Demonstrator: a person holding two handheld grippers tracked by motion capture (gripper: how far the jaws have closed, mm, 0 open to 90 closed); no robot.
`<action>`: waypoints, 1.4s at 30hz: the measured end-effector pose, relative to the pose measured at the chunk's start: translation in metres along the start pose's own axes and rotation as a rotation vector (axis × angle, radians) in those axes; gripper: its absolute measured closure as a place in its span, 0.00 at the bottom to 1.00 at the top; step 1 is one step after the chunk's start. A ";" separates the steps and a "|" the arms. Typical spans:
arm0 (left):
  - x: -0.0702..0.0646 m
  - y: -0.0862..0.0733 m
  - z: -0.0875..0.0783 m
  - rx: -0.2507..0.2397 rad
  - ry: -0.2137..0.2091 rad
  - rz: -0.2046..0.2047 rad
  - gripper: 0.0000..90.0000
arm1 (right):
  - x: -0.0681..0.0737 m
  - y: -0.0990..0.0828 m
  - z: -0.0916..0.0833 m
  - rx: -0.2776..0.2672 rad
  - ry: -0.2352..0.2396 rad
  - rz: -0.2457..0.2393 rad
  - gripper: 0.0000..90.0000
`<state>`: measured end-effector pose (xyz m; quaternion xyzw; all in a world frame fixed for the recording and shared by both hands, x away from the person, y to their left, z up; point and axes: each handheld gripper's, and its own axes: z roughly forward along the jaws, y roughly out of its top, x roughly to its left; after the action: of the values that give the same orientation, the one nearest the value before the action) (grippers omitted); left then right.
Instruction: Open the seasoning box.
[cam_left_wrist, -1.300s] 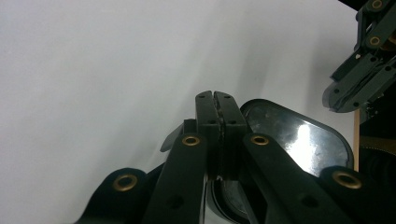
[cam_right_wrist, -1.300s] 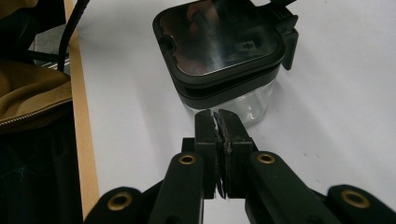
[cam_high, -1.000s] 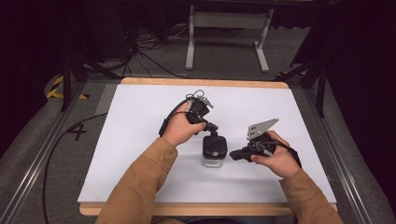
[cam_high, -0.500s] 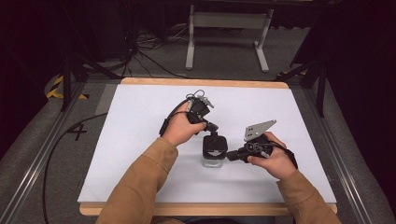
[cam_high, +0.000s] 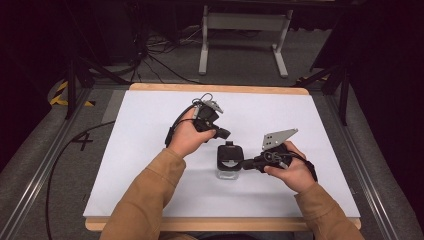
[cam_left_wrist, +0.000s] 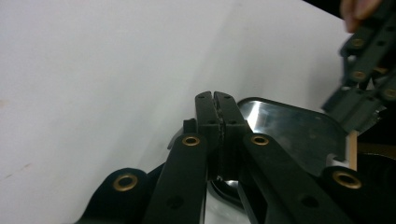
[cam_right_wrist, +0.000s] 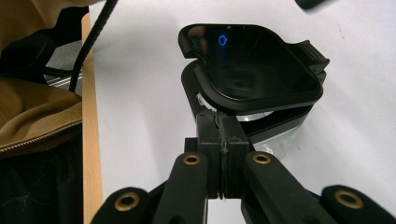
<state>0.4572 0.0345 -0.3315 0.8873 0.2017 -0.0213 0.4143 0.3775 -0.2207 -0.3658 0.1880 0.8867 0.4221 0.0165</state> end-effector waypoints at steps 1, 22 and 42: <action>-0.004 -0.001 -0.005 -0.007 -0.001 0.006 1.00 | 0.000 0.000 0.000 -0.003 0.000 0.000 1.00; -0.070 -0.066 -0.047 -0.001 -0.064 0.092 0.99 | -0.003 0.006 -0.006 -0.099 -0.073 0.014 1.00; -0.064 -0.073 0.008 -0.106 -0.028 0.073 1.00 | -0.008 0.008 -0.014 -0.235 -0.135 0.042 1.00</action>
<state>0.3717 0.0491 -0.3766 0.8704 0.1644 -0.0081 0.4640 0.3851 -0.2298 -0.3520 0.2310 0.8240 0.5096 0.0890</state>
